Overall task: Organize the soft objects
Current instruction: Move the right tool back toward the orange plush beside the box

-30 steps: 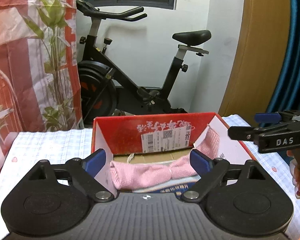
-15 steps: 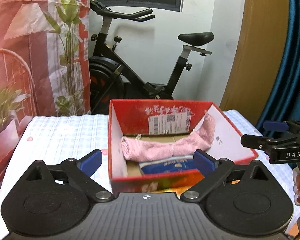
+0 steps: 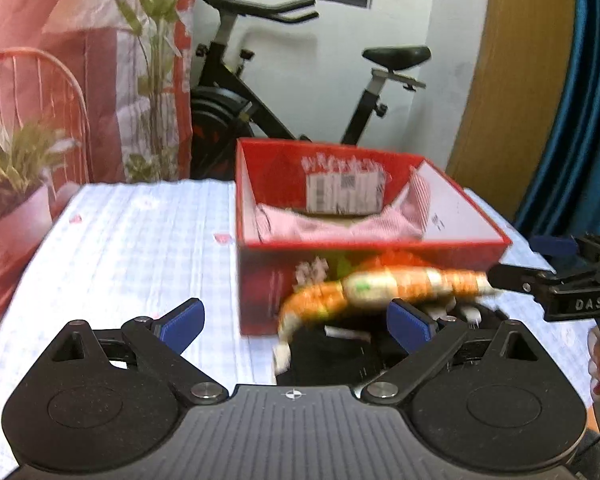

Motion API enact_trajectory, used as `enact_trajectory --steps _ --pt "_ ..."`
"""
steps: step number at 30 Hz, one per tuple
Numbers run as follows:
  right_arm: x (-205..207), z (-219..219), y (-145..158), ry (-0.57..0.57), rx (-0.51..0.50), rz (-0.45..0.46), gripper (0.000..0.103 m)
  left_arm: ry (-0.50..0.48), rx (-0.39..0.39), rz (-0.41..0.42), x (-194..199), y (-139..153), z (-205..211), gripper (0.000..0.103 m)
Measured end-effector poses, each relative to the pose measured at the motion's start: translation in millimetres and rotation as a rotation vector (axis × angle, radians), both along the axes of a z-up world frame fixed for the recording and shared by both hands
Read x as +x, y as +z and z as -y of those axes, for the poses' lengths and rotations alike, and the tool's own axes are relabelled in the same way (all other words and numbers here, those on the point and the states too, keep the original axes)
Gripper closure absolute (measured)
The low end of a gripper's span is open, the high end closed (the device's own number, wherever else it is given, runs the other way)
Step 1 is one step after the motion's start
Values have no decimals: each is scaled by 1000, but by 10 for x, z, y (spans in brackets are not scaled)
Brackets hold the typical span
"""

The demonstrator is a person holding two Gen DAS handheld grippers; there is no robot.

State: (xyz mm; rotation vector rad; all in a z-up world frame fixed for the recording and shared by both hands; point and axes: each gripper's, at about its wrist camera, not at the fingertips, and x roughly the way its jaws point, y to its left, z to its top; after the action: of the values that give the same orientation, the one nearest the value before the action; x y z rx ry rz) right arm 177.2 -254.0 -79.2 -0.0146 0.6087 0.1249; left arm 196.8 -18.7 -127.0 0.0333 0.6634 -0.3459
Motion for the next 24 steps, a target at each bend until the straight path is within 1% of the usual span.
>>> enact_trajectory --steps 5,7,10,13,15,18,24 --pt "-122 -83 -123 24 13 -8 0 -36 -10 -37 -120 -194 13 5" --pt "-152 -107 -167 35 19 -18 1 -42 -14 -48 -119 -232 12 7" --pt "-168 -143 -195 65 17 -24 3 -41 -35 -45 -62 -209 1 11" --pt "-144 -156 -186 71 12 -15 8 -48 -65 -33 -16 -153 40 13" --pt "-126 -127 -175 68 43 -8 12 -63 -96 -42 42 -116 88 15" --pt "-81 -61 -152 48 85 8 13 -78 -138 -54 162 -51 184 17" --pt "57 -58 -194 55 84 2 22 -109 -127 -73 326 -61 459 21"
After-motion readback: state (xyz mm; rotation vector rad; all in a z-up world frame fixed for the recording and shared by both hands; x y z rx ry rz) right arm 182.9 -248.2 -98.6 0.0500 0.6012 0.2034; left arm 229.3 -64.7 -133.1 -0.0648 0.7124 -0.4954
